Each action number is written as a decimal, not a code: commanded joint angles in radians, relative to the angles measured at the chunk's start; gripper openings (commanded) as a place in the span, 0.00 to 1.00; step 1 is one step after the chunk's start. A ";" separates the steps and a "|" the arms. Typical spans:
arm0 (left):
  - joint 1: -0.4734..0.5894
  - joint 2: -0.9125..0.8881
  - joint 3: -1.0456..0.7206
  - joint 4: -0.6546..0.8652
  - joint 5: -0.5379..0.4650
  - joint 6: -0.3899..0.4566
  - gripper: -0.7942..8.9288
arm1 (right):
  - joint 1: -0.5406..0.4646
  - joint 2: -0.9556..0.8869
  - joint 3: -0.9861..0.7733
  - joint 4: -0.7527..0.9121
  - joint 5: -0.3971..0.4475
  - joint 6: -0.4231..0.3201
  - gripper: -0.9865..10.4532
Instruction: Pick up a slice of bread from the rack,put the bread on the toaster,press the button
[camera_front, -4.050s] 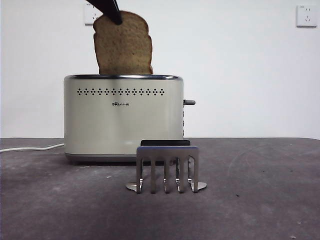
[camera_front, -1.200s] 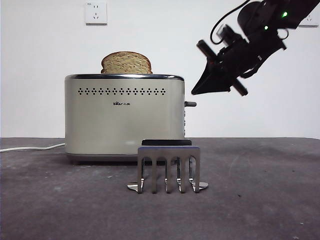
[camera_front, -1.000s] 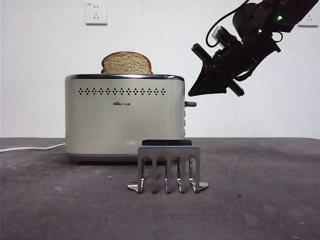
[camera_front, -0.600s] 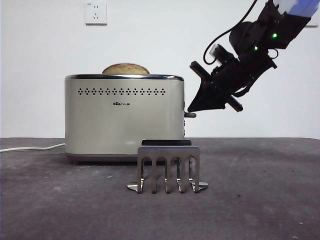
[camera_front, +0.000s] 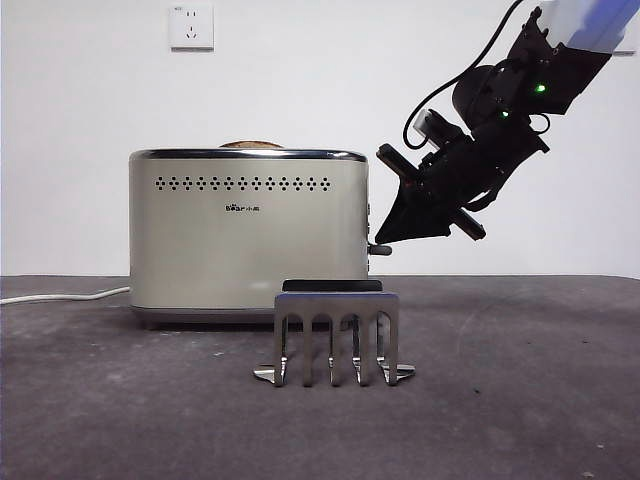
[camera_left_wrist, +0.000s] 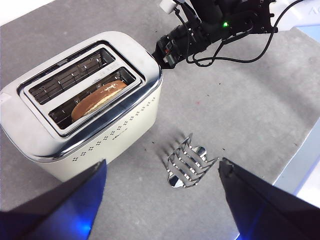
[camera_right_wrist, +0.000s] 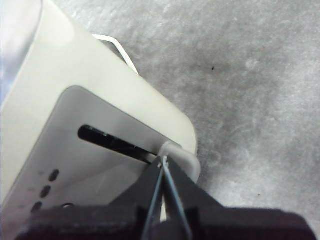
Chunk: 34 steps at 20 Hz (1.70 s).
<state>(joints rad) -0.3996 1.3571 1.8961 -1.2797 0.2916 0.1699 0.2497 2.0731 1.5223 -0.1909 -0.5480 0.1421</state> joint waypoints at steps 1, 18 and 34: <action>0.002 0.001 -0.006 -0.002 0.002 -0.010 0.47 | 0.003 0.044 -0.027 -0.055 0.031 -0.012 0.08; 0.002 0.001 -0.006 -0.001 0.000 -0.010 0.47 | 0.003 0.038 -0.027 -0.054 0.024 -0.009 0.08; 0.002 0.001 -0.006 -0.002 0.001 -0.010 0.47 | 0.002 -0.545 -0.027 -0.436 0.023 -0.111 0.08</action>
<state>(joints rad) -0.3996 1.3571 1.8961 -1.2800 0.2913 0.1703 0.2493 1.5341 1.5047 -0.6147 -0.5232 0.0643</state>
